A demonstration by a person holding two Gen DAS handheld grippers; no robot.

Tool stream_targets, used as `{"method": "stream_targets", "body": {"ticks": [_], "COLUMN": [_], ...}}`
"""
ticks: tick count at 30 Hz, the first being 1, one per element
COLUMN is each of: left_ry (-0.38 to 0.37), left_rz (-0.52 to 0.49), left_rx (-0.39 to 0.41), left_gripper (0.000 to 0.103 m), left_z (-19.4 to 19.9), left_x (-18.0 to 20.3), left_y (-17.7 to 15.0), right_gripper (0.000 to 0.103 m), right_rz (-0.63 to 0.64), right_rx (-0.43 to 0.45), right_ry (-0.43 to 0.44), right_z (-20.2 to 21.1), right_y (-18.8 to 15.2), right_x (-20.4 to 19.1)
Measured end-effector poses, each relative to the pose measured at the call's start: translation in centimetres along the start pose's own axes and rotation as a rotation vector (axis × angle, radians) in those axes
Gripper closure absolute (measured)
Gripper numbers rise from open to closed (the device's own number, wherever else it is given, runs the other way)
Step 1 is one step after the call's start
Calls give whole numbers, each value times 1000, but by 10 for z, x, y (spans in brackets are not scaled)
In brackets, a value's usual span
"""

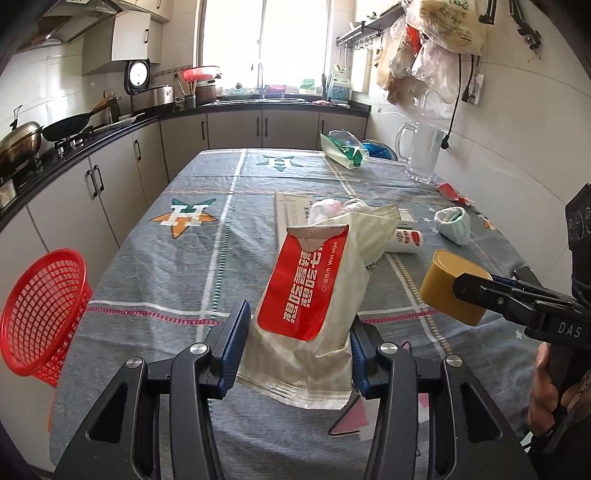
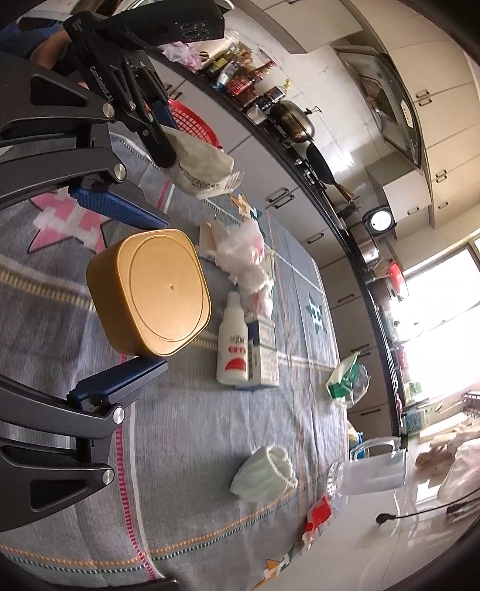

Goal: Collect trash
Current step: 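Carry the white bag and yellow container with both tools over the red basket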

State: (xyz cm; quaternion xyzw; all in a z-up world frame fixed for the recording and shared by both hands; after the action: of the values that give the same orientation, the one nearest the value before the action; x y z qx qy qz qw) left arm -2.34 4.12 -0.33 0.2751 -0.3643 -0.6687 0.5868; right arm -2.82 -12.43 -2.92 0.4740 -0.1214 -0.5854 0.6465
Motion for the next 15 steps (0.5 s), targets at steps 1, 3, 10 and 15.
{"method": "stream_targets", "body": {"ticks": [1,3,10,15], "left_ry": [4,9,27,35], "left_rz": [3,9,32,47], "left_rx": [2,3,8,10], "left_gripper": [56,56,56,56], "left_z": [0,1,2,4], "left_x": [-2,-7,-21,-32], "left_y": [0,-1,-2,-3], "right_gripper": [28,28,28,28], "right_rz": [7,19,55,78], "right_rx": [-3,-8,-25,-37], "right_ry": [2,6,19,25], "right_z": [-1,-3,-12,-17], "right_y": [0,-1,-3,-3], "right_x": [-3,-10,-29,-42]}}
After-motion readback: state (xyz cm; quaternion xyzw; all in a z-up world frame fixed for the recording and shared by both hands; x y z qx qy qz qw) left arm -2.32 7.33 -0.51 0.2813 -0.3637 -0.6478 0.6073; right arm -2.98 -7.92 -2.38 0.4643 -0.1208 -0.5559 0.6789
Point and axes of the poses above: each gripper's, at about its wrist camera, not at the fingertips, and z roughly against the way its jaws point, x to its right, y to its top, the point moved 9 cm from there along -z, roughly the way its jaws point, and after that the axes turned 4 degrees about x, right-handed, at the moved point
